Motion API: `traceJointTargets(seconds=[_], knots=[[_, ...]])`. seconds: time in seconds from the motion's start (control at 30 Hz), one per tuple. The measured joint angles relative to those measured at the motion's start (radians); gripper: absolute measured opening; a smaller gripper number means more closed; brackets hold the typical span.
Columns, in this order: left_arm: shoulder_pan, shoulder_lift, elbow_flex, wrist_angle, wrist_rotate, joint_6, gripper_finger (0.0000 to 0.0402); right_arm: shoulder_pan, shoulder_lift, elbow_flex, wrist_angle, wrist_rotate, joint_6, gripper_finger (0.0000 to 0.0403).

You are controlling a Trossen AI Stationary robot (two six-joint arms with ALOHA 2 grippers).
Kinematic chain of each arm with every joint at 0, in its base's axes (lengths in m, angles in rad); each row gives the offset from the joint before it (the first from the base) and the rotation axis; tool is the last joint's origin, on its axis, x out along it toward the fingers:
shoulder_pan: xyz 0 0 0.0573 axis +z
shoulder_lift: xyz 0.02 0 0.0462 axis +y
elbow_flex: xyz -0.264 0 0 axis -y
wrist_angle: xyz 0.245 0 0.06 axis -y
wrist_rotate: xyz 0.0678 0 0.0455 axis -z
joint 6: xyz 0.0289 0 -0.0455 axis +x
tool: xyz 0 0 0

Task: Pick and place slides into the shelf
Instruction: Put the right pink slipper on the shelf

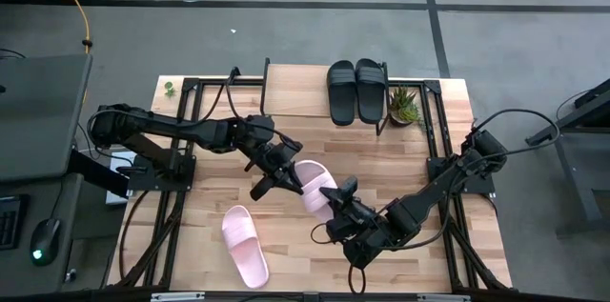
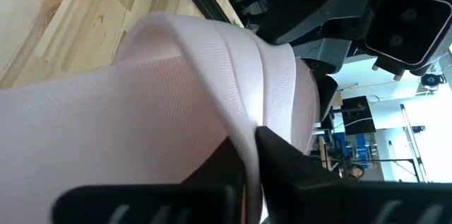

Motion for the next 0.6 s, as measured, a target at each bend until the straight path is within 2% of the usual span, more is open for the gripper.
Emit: traceJointTargets(seconds=[0.47, 0.6], knots=[[0.002, 0.0, 0.0, -0.012, -0.015, 0.025, 0.0003, -0.001, 0.0, 0.0, -0.001, -0.01, 0.026, 0.0002], [0.002, 0.0, 0.0, -0.042, -0.052, 0.04, 0.0012, -0.002, 0.0, 0.0, -0.004, -0.014, 0.026, 0.0002]])
